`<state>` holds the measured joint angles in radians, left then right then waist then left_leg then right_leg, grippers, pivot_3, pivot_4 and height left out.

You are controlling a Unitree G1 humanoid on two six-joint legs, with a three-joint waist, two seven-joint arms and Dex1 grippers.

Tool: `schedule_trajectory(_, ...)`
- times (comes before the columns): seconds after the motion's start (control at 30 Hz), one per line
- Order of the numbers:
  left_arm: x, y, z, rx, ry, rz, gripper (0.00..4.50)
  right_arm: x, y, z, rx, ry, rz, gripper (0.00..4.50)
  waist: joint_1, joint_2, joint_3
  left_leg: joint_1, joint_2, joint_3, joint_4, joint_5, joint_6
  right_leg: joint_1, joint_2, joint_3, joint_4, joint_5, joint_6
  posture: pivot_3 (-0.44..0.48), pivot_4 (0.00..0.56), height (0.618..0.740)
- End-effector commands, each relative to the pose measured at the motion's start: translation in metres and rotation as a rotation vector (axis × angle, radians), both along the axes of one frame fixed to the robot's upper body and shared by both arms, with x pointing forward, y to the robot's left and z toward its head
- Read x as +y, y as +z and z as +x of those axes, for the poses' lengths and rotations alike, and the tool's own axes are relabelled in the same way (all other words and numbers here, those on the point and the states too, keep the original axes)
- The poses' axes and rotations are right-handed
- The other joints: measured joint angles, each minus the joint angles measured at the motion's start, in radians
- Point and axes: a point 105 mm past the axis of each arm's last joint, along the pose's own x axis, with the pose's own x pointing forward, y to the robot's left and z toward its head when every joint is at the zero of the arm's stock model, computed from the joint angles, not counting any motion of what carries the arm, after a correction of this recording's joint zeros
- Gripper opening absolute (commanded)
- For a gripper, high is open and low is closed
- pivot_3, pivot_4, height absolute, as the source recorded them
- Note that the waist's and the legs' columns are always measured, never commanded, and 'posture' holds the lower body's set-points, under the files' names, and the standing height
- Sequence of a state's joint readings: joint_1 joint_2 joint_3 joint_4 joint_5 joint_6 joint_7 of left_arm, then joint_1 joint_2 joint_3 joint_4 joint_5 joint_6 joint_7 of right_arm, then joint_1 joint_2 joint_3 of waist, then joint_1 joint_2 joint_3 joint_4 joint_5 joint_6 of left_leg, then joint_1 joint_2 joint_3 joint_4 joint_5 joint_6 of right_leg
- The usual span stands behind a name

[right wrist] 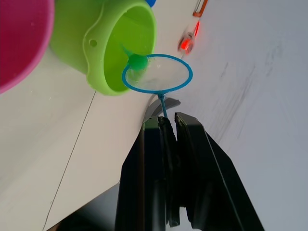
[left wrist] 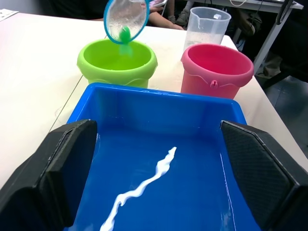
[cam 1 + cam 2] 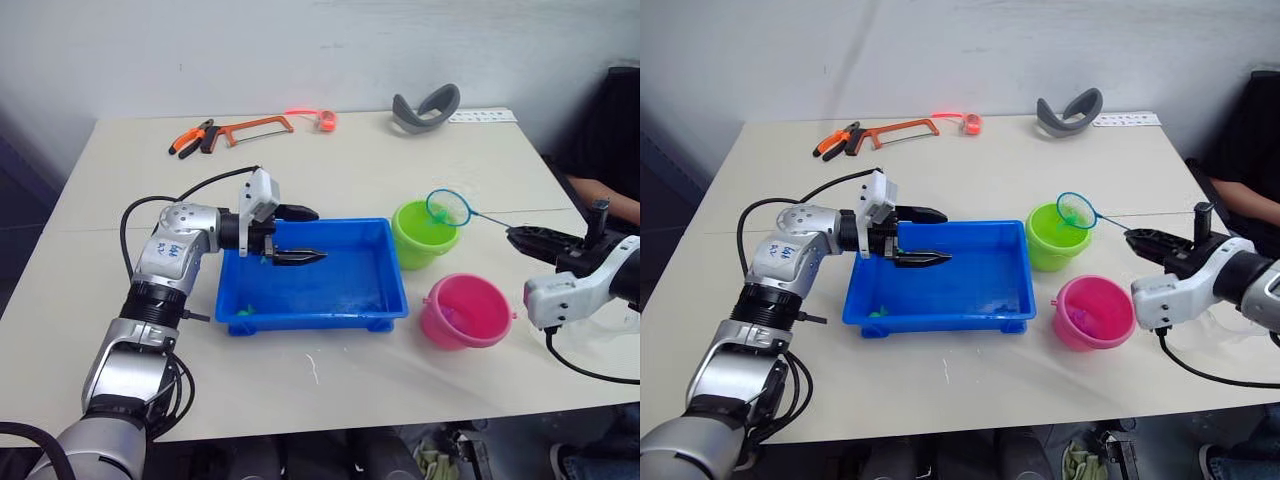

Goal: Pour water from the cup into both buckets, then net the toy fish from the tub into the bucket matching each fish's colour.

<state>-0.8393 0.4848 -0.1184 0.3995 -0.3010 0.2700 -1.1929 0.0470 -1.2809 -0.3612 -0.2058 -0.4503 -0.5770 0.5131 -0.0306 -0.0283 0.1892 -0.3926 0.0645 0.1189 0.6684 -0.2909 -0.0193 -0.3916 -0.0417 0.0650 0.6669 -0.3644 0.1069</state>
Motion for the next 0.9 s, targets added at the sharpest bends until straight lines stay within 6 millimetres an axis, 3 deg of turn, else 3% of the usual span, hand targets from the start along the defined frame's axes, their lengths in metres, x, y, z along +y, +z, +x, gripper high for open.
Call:
schedule_trajectory(0.03, 0.003, 0.014, -0.002, -0.058, 0.003, -0.011, 4.45, 0.002, 0.012, 0.001, -0.054, 0.035, -0.03, 0.0, 0.0, 0.0, 0.0, 0.0, 0.0, 0.0, 0.0, 0.0, 0.0, 0.0, 0.0, 0.0, 0.0, 0.0, 0.0, 0.0, 0.15, 0.74)
schedule_trajectory(0.13, 0.005, 0.014, -0.002, -0.059, 0.009, -0.009, 4.45, 0.005, 0.01, 0.001, -0.059, 0.064, -0.065, 0.0, 0.0, 0.0, 0.0, 0.002, 0.0, 0.0, 0.0, 0.0, 0.0, 0.0, 0.0, 0.001, 0.001, 0.0, 0.0, 0.0, 0.15, 0.74)
schedule_trajectory(0.2, 0.006, 0.015, -0.003, -0.06, 0.011, -0.007, 4.45, 0.004, 0.011, 0.004, -0.047, 0.051, 0.024, 0.0, -0.001, 0.0, 0.0, 0.002, 0.0, 0.0, 0.0, 0.0, 0.0, 0.0, 0.0, 0.002, 0.002, 0.0, 0.0, 0.0, 0.15, 0.74)
schedule_trajectory(0.33, 0.018, 0.014, -0.004, -0.058, 0.036, 0.013, 4.45, -0.002, 0.029, 0.015, 0.019, -0.064, 0.54, 0.0, -0.001, 0.0, 0.0, 0.002, 0.001, 0.0, 0.0, 0.0, 0.0, 0.001, 0.001, 0.002, 0.002, 0.0, 0.0, 0.0, 0.15, 0.74)
schedule_trajectory(0.43, 0.039, 0.013, -0.007, -0.039, 0.074, 0.046, 4.45, 0.025, 0.034, 0.015, 0.23, -0.006, 0.904, 0.0, -0.011, 0.0, 0.0, 0.004, 0.002, 0.002, 0.001, 0.0, 0.0, 0.0, 0.001, 0.005, 0.006, 0.0, 0.0, 0.0, 0.15, 0.74)
schedule_trajectory(0.5, 0.058, 0.011, -0.015, -0.016, 0.102, 0.08, 4.45, 0.054, 0.024, 0.007, 0.487, 0.067, 1.059, 0.0, -0.02, 0.0, 0.0, 0.005, 0.005, 0.001, 0.0, 0.001, -0.001, 0.0, 0.002, 0.005, 0.008, -0.001, -0.001, 0.0, 0.15, 0.74)
schedule_trajectory(0.7, 0.096, 0.006, -0.043, 0.043, 0.144, 0.212, 4.45, 0.117, 0.004, -0.01, 0.857, 0.232, 1.056, 0.0, -0.022, 0.0, 0.0, 0.004, 0.005, 0.0, -0.001, 0.0, -0.001, 0.0, 0.0, 0.003, 0.007, -0.001, -0.003, 0.0, 0.15, 0.74)
schedule_trajectory(0.9, 0.13, 0.0, -0.078, 0.093, 0.198, 0.377, 4.45, 0.157, -0.04, 0.009, 0.946, 0.277, 0.878, 0.0, -0.025, -0.002, 0.0, 0.003, 0.004, 0.0, -0.002, 0.0, 0.0, -0.001, -0.001, 0.002, 0.006, -0.002, -0.003, 0.0, 0.15, 0.74)
